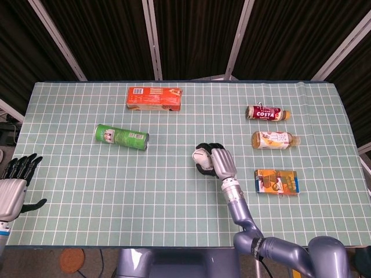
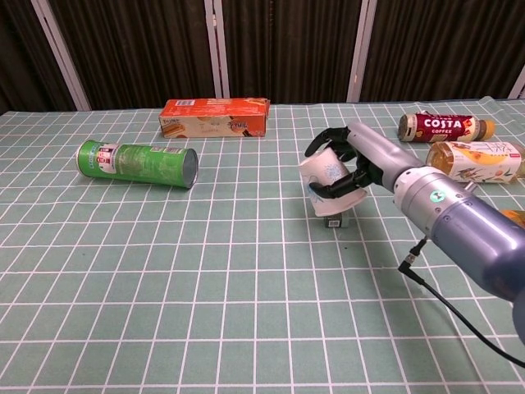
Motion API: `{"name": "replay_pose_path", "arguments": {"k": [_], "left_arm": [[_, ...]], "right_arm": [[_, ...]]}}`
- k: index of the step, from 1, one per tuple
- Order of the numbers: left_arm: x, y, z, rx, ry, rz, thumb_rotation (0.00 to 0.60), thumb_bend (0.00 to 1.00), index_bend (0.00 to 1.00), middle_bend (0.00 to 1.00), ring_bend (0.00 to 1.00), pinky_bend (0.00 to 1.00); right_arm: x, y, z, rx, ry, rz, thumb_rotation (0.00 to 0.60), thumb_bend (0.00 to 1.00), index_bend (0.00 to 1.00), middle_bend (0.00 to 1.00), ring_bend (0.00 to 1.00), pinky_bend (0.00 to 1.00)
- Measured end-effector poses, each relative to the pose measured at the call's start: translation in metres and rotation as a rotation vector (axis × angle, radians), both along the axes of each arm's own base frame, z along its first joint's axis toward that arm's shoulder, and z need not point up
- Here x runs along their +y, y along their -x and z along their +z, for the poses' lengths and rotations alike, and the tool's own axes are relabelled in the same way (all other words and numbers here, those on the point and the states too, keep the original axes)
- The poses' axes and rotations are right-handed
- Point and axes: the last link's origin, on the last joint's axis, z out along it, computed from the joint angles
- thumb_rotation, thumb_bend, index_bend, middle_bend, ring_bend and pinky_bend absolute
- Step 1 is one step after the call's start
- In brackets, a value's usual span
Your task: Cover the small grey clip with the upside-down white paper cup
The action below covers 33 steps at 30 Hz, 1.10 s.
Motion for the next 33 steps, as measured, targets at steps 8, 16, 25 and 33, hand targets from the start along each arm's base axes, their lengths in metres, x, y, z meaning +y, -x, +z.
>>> {"name": "replay_pose_path", "arguments": {"k": [8,16,25,33], "left_arm": [[0.000,0.000,-0.001,0.001,0.002,0.000,0.600,0.00,0.00,0.00,0.00,0.00],[-0.002,-0.002,-0.002,0.003,0.013,-0.001,0.600,0.00,0.00,0.00,0.00,0.00],[-0.004,-0.004,-0.001,-0.004,0.010,-0.013,0.600,0.00,0.00,0.00,0.00,0.00],[-0.007,-0.006,0.001,-0.008,-0.002,-0.039,0.600,0.00,0.00,0.00,0.00,0.00]], "right_arm": [[0.004,0.006,-0.001,0.007,-0.015,0.015,0.600,0.27,0.21,0.29,0.19,0.17],[0.014,0.016,0.008,0.038,-0.038,0.057,0.600,0.25,0.09,0.17,0.14,0.11],[0.024,0.013,0.036,0.003,-0.015,0.098,0.600,0.24,0.09,0.16,0.12,0.09],[0.037,0.032,0.097,0.040,0.064,0.141,0.600,0.23,0.08,0.13,0.08,0.04]]}}
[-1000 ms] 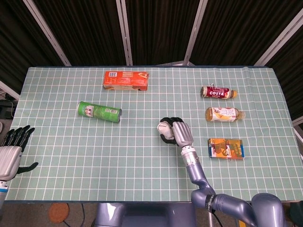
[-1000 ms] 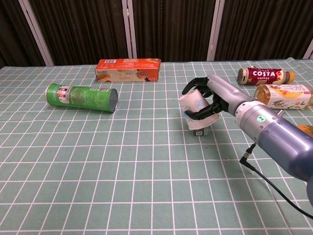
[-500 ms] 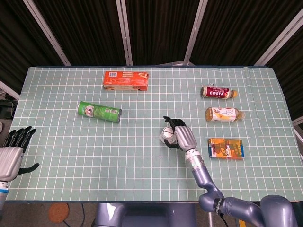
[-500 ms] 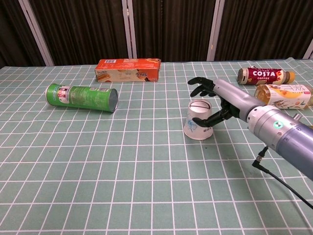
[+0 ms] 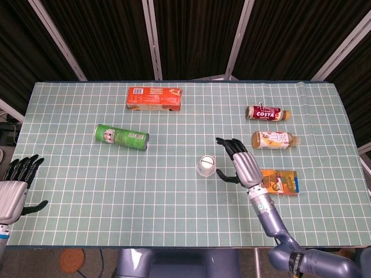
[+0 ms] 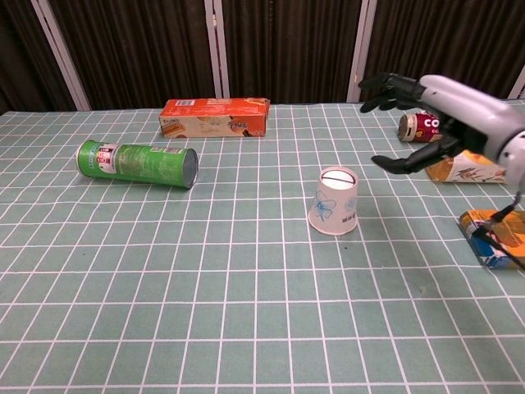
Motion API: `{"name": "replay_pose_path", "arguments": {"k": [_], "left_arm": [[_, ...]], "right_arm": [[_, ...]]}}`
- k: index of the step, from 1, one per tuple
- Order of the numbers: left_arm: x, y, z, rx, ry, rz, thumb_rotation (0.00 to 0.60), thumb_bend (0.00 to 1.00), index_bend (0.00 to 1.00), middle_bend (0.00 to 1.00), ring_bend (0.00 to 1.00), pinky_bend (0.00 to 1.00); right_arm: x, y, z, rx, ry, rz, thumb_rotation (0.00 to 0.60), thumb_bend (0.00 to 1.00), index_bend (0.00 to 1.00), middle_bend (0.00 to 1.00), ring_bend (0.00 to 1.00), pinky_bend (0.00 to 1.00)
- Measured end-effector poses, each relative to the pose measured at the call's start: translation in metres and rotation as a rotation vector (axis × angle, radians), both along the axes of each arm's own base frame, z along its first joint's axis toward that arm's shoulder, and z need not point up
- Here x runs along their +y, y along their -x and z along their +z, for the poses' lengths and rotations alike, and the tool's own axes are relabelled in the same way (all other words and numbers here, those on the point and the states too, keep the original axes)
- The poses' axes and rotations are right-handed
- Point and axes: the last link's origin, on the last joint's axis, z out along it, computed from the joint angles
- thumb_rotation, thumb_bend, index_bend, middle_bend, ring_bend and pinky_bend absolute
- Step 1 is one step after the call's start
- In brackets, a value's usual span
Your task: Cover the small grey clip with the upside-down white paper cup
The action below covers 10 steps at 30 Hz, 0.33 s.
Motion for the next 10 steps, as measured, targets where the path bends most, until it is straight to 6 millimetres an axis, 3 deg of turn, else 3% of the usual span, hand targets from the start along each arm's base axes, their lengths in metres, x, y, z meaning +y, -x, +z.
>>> {"name": "replay_pose_path", "arguments": {"k": [5,7,10], "left_arm": [[-0.002,-0.002,-0.002,0.006,-0.015,-0.033,0.600,0.00,0.00,0.00,0.00,0.00],[-0.005,-0.002,-0.003,0.013,-0.022,-0.044,0.600,0.00,0.00,0.00,0.00,0.00],[-0.006,0.000,-0.002,0.013,-0.031,-0.040,0.600,0.00,0.00,0.00,0.00,0.00]], "right_arm": [[0.017,0.035,0.049,0.100,0.087,0.004,0.600,0.13,0.01,0.01,0.00,0.00],[0.028,0.052,0.069,0.156,0.112,-0.004,0.600,0.04,0.00,0.00,0.00,0.00],[0.046,0.075,0.093,0.235,0.137,-0.033,0.600,0.00,0.00,0.00,0.00,0.00]]}}
